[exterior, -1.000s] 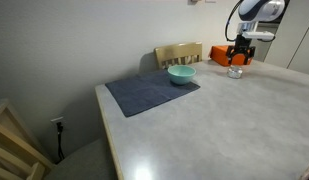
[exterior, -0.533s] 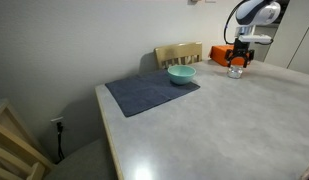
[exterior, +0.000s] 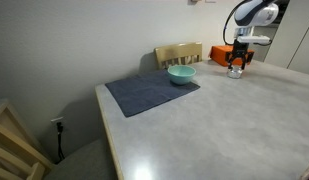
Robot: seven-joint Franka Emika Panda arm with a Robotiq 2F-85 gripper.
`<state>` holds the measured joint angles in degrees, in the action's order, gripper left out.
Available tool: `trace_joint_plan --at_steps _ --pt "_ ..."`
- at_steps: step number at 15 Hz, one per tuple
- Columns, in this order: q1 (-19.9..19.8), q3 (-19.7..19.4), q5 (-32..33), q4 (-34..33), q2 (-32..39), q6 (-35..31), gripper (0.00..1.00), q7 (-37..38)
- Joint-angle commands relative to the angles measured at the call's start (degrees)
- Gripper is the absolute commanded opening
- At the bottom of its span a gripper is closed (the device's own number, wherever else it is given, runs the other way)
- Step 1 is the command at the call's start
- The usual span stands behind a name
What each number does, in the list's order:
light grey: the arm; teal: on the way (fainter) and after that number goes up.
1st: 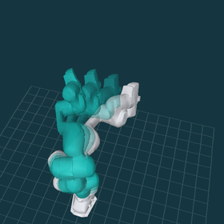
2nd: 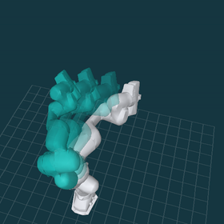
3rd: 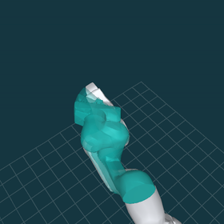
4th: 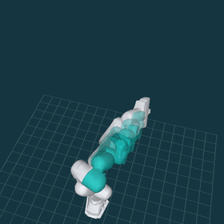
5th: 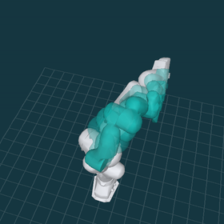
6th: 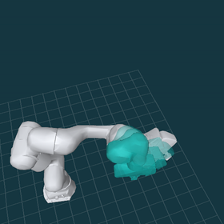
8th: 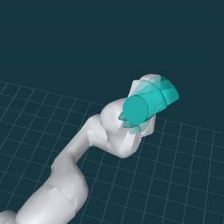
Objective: Open the silver candle container
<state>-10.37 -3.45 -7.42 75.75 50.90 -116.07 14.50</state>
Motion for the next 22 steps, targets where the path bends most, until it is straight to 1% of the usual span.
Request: trace_joint_plan --at_steps 1,2,7,11,16,18,20,22 --pt "0.59 -0.89 -0.72 -2.54 1.29 2.79 0.50 0.58" --pt "0.64 -0.90 -0.67 -2.76 1.28 3.15 0.44 0.68" --pt "2.31 -1.54 0.75 -0.30 -0.94 2.81 0.44 1.31" --pt "4.96 -2.12 3.02 3.04 -3.58 1.71 0.44 0.95" --pt "8.02 -2.79 6.15 5.63 -6.26 1.36 0.44 2.05" --pt "8.59 -2.50 6.69 6.49 -7.13 1.51 0.44 1.79" --pt "8.05 -1.14 5.69 7.14 -7.31 0.87 0.44 -0.70" --pt "7.26 0.86 4.22 7.37 -6.59 0.54 0.44 -4.74"
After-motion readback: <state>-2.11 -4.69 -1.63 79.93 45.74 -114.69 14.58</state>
